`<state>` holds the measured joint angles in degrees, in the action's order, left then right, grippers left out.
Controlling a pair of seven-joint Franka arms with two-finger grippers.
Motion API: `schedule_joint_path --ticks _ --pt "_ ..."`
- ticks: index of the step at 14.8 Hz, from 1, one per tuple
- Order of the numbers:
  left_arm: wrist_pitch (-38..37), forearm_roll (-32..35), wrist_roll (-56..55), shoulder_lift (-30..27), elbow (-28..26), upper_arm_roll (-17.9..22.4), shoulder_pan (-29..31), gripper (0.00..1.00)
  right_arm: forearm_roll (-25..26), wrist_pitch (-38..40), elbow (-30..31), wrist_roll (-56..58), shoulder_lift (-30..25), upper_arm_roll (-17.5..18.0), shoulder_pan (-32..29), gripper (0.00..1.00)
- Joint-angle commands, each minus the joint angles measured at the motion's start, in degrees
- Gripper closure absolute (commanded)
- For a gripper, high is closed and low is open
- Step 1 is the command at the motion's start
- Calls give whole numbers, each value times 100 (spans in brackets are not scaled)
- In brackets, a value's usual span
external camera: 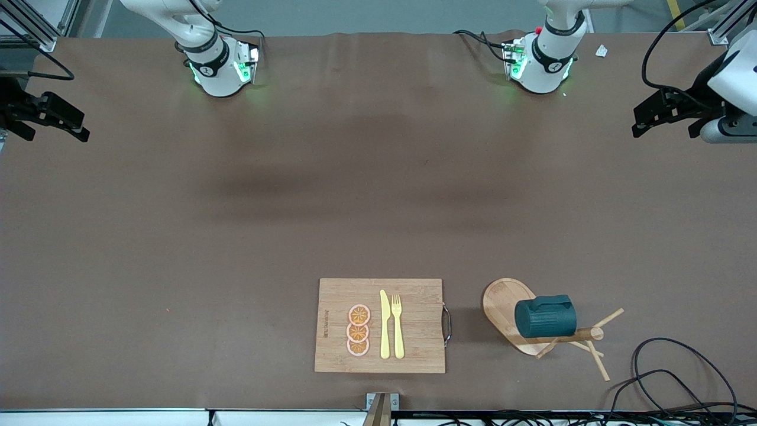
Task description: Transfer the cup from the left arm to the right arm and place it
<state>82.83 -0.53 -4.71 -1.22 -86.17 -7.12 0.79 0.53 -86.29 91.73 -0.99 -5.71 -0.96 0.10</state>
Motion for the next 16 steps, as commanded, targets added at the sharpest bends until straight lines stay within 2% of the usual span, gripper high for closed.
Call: schedule_joint_path --ticks 1,3,5,10,16 --pt "14 -17 -292 533 626 -44 -61 0 -71 69 -111 -41 44 -1 -1 0" --pt "215 -61 -1037 823 847 -70 -88 0 -80 69 -102 -24 61 -1 -19 0" --pt "671 -376 -1670 956 848 -62 -96 0 -80 60 -120 -32 70 -1 -28 0" --pt "1831 -474 -3472 1430 786 -106 -281 0 -71 69 -120 -59 70 -1 -2 0" --pt "3809 -562 -6160 1782 13 -114 -439 0 -80 77 -120 -50 70 8 25 0"
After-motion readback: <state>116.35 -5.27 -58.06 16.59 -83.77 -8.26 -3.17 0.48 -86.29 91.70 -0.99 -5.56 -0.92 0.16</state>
